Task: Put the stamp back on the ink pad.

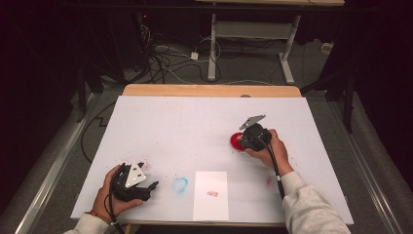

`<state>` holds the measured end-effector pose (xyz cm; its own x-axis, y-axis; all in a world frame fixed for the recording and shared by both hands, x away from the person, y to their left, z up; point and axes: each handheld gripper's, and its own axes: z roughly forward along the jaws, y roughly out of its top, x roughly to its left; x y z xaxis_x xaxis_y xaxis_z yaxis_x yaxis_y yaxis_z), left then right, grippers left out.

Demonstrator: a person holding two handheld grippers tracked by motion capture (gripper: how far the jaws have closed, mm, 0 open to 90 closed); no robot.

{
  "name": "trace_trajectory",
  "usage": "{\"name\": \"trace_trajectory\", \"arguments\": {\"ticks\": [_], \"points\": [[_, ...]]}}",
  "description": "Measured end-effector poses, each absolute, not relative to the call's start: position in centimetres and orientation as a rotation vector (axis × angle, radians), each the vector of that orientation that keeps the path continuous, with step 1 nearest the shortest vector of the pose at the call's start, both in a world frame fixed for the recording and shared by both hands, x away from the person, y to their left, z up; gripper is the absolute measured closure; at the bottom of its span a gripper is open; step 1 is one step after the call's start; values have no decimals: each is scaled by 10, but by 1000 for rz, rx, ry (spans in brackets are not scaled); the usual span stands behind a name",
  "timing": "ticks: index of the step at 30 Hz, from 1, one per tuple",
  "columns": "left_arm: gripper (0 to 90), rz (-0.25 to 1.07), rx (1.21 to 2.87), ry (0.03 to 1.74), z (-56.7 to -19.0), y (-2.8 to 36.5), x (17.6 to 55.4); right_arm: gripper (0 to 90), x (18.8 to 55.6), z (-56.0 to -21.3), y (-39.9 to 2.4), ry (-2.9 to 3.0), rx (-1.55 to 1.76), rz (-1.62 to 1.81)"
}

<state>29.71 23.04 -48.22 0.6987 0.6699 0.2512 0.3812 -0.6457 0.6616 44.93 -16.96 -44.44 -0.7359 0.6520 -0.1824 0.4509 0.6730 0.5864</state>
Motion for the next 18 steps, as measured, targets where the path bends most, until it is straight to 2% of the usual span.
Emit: {"name": "trace_trajectory", "arguments": {"ticks": [7,18], "points": [[197,652,2322,799,-482,231,297,751,449,-444,-170,2507,868,737],[197,654,2320,797,-481,232,297,603,444,-435,-174,2464,867,801]]}}
